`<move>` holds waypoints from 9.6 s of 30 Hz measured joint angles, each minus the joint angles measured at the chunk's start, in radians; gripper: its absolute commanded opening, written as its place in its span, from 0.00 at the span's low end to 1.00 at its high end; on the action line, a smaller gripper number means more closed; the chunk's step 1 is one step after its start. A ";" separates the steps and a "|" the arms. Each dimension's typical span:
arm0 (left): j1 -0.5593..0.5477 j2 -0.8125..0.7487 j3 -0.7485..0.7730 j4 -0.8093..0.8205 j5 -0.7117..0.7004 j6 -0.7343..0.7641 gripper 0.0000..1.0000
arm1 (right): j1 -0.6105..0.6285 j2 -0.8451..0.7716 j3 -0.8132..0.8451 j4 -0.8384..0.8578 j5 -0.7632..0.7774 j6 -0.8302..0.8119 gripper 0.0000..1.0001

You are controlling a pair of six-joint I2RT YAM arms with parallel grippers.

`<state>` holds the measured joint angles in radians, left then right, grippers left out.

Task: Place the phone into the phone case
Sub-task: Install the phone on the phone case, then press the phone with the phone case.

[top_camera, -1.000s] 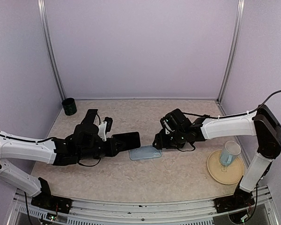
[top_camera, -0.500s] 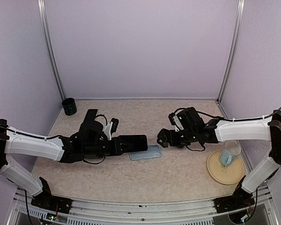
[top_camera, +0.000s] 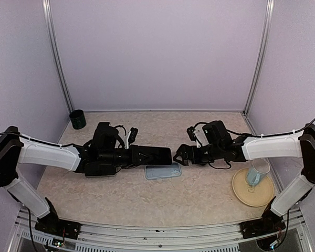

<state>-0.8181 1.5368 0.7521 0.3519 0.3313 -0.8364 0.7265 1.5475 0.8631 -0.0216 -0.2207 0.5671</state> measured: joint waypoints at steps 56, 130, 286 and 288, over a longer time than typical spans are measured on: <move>0.085 0.355 0.140 0.051 0.229 -0.245 0.00 | -0.056 0.157 -0.092 0.284 -0.240 0.003 1.00; 0.148 0.537 0.113 0.403 0.419 -0.305 0.00 | -0.010 0.245 -0.021 0.245 -0.256 -0.031 1.00; 0.068 0.027 0.028 0.102 0.468 0.164 0.76 | -0.054 -0.117 -0.158 0.272 -0.790 -0.369 0.00; 0.063 0.027 0.028 0.114 0.483 0.165 0.71 | -0.052 -0.130 -0.159 0.272 -0.796 -0.376 0.00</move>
<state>-0.7547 1.5635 0.7803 0.4664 0.8139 -0.6716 0.6743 1.4178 0.7044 0.2504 -1.0168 0.1909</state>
